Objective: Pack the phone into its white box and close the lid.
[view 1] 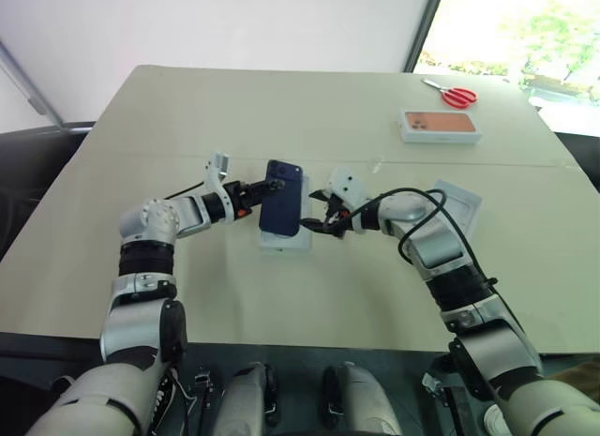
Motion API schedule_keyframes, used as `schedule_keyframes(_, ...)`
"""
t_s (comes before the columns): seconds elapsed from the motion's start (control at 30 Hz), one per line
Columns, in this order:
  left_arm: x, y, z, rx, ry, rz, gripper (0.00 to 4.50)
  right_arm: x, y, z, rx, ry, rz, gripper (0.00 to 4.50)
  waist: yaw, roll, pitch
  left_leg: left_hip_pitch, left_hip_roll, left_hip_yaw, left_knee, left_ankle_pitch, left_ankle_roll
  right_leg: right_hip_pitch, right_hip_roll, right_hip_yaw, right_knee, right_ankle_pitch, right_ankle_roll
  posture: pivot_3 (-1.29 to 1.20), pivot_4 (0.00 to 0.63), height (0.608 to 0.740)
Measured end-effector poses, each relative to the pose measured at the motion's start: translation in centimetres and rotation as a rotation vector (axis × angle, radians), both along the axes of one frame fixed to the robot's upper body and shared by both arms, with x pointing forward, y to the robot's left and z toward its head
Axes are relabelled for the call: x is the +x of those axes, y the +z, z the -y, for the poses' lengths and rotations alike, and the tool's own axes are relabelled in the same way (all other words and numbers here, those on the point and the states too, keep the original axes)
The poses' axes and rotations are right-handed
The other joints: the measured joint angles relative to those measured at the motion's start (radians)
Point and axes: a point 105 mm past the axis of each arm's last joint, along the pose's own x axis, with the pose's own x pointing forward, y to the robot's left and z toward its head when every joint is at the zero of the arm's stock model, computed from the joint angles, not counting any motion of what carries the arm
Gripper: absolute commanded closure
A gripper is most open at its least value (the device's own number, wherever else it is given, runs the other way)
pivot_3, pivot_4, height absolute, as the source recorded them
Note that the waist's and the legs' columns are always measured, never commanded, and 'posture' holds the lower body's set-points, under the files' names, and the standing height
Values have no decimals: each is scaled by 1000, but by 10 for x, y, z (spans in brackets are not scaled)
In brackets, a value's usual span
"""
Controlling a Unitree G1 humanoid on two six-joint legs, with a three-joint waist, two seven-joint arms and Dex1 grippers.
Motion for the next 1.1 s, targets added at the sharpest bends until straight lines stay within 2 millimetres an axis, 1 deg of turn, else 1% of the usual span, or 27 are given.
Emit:
schedule_keyframes(0.23,-1,-3,0,9,1,-12,2291,0,0,2,-6,-1,1,1048,-2,0,0,0,0,0,0,0,0,0,0,0,0,0,0,0,150,738)
schedule_keyframes(0.27,-1,-4,-1,10,2,-14,2864,0,0,2,-6,-1,2,1048,-1,0,0,0,0,0,0,0,0,0,0,0,0,0,0,0,150,738)
schedule_keyframes(0.33,-1,-6,-2,11,6,-21,3675,0,0,2,-6,-1,2,1048,-1,0,0,0,0,0,0,0,0,0,0,0,0,0,0,0,150,738)
schedule_keyframes(0.37,-1,-6,-2,10,8,-23,4196,0,0,2,-5,-1,3,1048,-1,0,0,0,0,0,0,0,0,0,0,0,0,0,0,0,150,738)
schedule_keyframes(0.4,-2,-4,-1,-11,3,-18,4480,0,0,2,-5,-1,2,1048,-1,0,0,0,0,0,0,0,0,0,0,0,0,0,0,0,150,738)
schedule_keyframes(0.67,-3,-3,-2,-11,2,-22,4480,0,1,0,-2,4,9,1048,-2,0,0,0,0,0,0,0,0,0,0,0,0,0,0,0,150,738)
schedule_keyframes(0.83,-3,-4,-11,-67,44,-87,4480,0,1,2,-6,4,12,1048,-2,0,0,0,0,0,0,0,0,0,0,0,0,0,0,0,150,738)
schedule_keyframes(0.93,-6,3,-15,-164,58,-125,4480,-1,-1,7,-15,5,0,1048,-3,0,0,0,0,0,0,0,0,0,0,0,0,0,0,0,150,738)
schedule_keyframes(1.0,-11,14,-16,-212,40,-117,4480,-4,-4,15,-17,-1,-19,1048,1,0,0,0,0,0,0,0,0,0,0,0,0,0,0,0,150,738)
schedule_keyframes(1.1,-15,28,-14,-247,24,-86,4480,-16,-2,29,15,20,-43,1048,4,-1,0,0,0,0,1,0,0,1,-1,0,0,0,0,0,150,738)
